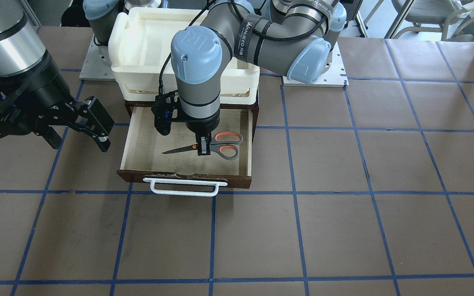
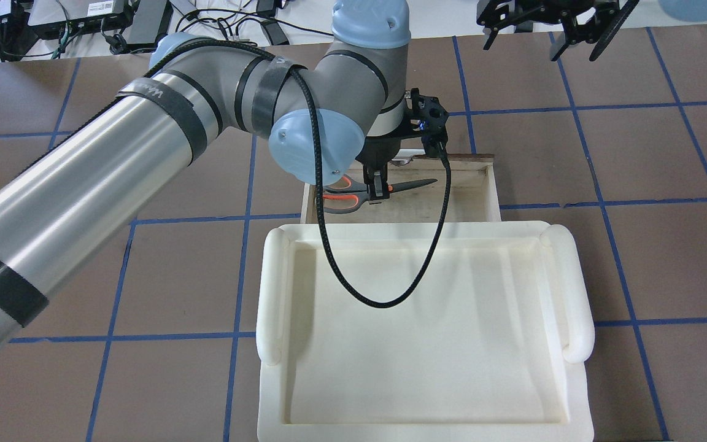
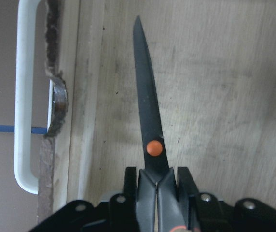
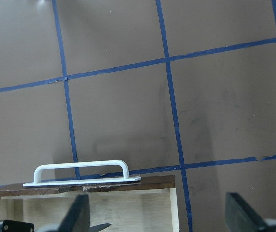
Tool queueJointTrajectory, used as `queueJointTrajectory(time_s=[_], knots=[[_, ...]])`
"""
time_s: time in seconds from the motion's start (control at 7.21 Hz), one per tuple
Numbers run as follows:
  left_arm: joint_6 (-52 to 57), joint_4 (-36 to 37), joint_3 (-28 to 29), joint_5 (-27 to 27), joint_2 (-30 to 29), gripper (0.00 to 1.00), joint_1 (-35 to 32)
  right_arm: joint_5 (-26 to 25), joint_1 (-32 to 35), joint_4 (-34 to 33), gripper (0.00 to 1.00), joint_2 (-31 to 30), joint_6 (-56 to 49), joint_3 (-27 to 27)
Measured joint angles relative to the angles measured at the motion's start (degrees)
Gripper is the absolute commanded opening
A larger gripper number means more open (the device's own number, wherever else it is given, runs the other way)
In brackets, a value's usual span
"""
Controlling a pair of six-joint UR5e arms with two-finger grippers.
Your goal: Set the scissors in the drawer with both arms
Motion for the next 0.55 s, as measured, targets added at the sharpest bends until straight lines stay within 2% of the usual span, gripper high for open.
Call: queueJointTrajectory(time_s=[0.55], knots=[[0.2, 1.2, -1.2, -1.0, -1.3, 0.0, -0.7, -1.9, -0.2, 1.8, 1.0, -0.1, -2.3, 1.0]])
